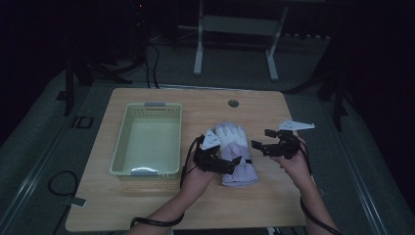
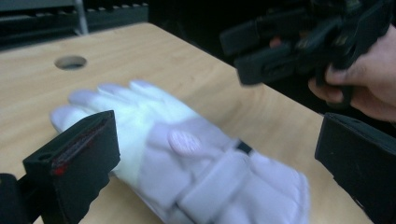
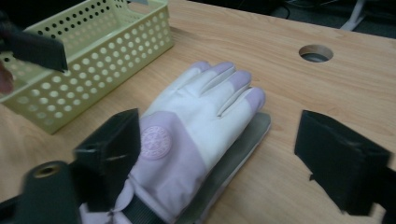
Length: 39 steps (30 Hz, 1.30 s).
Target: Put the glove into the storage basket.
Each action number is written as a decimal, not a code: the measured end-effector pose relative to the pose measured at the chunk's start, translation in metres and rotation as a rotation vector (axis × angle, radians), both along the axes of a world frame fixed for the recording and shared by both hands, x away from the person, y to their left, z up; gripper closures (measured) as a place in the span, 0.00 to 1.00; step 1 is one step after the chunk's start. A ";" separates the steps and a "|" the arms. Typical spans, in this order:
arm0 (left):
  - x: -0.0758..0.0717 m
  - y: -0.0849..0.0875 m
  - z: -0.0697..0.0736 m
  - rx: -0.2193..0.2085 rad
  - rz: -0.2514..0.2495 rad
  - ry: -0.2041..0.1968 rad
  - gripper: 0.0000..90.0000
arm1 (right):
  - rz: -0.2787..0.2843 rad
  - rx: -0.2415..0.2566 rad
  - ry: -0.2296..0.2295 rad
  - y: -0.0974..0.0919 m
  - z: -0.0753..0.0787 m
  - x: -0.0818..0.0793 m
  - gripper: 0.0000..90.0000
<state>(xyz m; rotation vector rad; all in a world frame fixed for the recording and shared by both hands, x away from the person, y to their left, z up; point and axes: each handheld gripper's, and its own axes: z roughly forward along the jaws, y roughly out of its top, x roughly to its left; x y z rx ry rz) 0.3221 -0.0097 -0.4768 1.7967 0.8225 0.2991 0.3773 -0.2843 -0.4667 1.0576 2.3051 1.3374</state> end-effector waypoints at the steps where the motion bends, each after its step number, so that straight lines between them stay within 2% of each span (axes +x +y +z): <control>1: 0.004 -0.001 0.001 -0.003 0.004 0.003 0.00 | 0.000 -0.010 0.003 0.000 -0.001 0.002 0.26; 2: 0.008 -0.002 0.001 -0.001 0.009 0.013 0.00 | 0.001 -0.013 0.009 0.001 -0.003 0.003 0.29; 5: 0.018 -0.006 -0.006 0.042 0.037 0.046 0.01 | 0.008 -0.005 0.027 0.004 -0.010 0.007 0.37; 6: 0.021 -0.007 -0.010 0.039 0.047 0.063 0.08 | 0.014 -0.012 0.034 0.006 -0.013 0.008 0.40; 10: 0.030 -0.010 -0.027 0.074 0.070 0.123 0.16 | 0.026 -0.047 0.050 0.012 -0.027 0.008 0.43; 11: 0.033 -0.011 -0.032 0.087 0.081 0.157 0.17 | 0.023 -0.051 0.056 0.013 -0.029 0.008 0.44; 12: 0.034 -0.012 -0.037 0.093 0.088 0.178 0.17 | 0.026 -0.048 0.075 0.013 -0.033 0.008 0.45; 14: 0.036 -0.014 -0.045 0.107 0.099 0.218 0.17 | 0.029 -0.057 0.083 0.014 -0.039 0.006 0.45; 16: 0.038 -0.016 -0.054 0.127 0.112 0.244 0.17 | 0.032 -0.061 0.102 0.014 -0.046 0.005 0.45; 19: 0.041 -0.014 -0.065 0.104 0.123 0.316 0.17 | 0.040 -0.064 0.144 0.014 -0.059 0.006 0.44; 22: 0.043 -0.012 -0.075 0.091 0.110 0.366 0.17 | 0.042 -0.053 0.181 0.013 -0.070 0.007 0.44; 25: 0.047 -0.009 -0.084 0.045 0.093 0.420 0.18 | 0.044 -0.039 0.220 0.011 -0.079 0.009 0.44; 28: 0.051 -0.007 -0.091 0.006 0.060 0.459 0.23 | 0.057 -0.014 0.276 0.009 -0.084 0.013 0.49; 30: 0.053 -0.007 -0.092 -0.005 0.038 0.470 0.28 | 0.068 0.001 0.307 0.008 -0.087 0.016 0.53; 32: 0.055 -0.006 -0.094 -0.021 0.012 0.482 0.33 | 0.095 0.016 0.331 0.009 -0.088 0.018 0.63; 36: 0.059 -0.006 -0.096 -0.042 -0.035 0.505 0.45 | 0.102 -0.007 0.333 0.012 -0.086 0.017 0.72; 39: 0.059 -0.004 -0.095 -0.074 -0.054 0.527 0.60 | 0.085 -0.027 0.312 0.016 -0.083 0.014 0.82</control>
